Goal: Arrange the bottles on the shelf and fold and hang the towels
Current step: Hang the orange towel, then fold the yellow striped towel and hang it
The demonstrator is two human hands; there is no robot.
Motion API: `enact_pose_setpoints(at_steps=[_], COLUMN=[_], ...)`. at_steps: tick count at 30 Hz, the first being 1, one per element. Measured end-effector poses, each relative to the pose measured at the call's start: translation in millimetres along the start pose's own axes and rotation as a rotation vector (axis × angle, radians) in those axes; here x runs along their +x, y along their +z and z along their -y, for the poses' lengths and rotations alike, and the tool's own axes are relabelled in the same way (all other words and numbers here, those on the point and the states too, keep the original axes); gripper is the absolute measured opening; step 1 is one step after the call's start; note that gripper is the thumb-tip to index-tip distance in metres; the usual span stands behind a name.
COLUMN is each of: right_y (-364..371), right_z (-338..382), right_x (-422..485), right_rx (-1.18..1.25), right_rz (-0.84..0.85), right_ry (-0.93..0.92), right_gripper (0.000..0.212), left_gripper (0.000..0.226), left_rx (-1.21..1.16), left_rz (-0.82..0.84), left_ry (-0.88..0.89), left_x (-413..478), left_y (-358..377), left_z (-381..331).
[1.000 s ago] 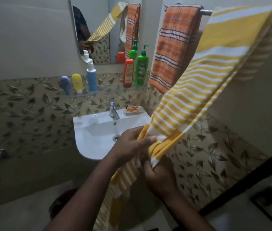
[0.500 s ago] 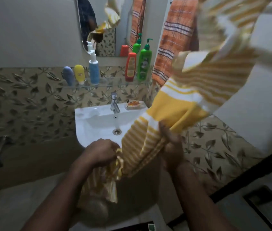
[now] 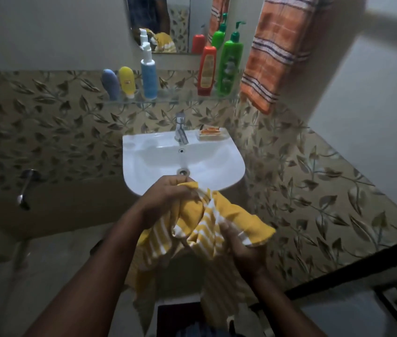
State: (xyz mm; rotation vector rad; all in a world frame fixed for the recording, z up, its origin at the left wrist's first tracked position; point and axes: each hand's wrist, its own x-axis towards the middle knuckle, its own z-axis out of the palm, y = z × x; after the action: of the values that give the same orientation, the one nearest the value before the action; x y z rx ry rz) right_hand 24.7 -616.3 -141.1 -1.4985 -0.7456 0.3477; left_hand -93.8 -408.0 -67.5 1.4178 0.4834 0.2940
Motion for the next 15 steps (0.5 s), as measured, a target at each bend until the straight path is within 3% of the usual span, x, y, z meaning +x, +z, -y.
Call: enact_pose_setpoints(at_steps=[4, 6, 8, 9, 12, 15], right_y=[-12, -18, -29, -33, -40, -35], right_z=[-14, -29, -37, -41, -54, -54], right_x=[13, 25, 29, 27, 18, 18], right_rx=[0.134, 0.246, 0.496, 0.589, 0.606, 0.811], right_rz=[-0.08, -0.111, -0.056, -0.019, 0.013, 0.166], right_ry=[0.348, 0.66, 1.002, 1.083, 1.113, 1.029], right_gripper=[0.056, 0.047, 0.05, 0.054, 0.058, 0.072], left_gripper=[0.014, 0.023, 0.021, 0.02, 0.019, 0.021], left_rx=[-0.068, -0.147, -0.164, -0.16, -0.17, -0.08], left_rz=[0.016, -0.119, -0.286, -0.349, -0.397, -0.336], left_ry=[-0.071, -0.102, -0.107, -0.114, -0.157, -0.173], left_x=[5, 8, 14, 17, 21, 21], left_y=[19, 33, 44, 47, 57, 73], left_z=[15, 25, 36, 42, 50, 56])
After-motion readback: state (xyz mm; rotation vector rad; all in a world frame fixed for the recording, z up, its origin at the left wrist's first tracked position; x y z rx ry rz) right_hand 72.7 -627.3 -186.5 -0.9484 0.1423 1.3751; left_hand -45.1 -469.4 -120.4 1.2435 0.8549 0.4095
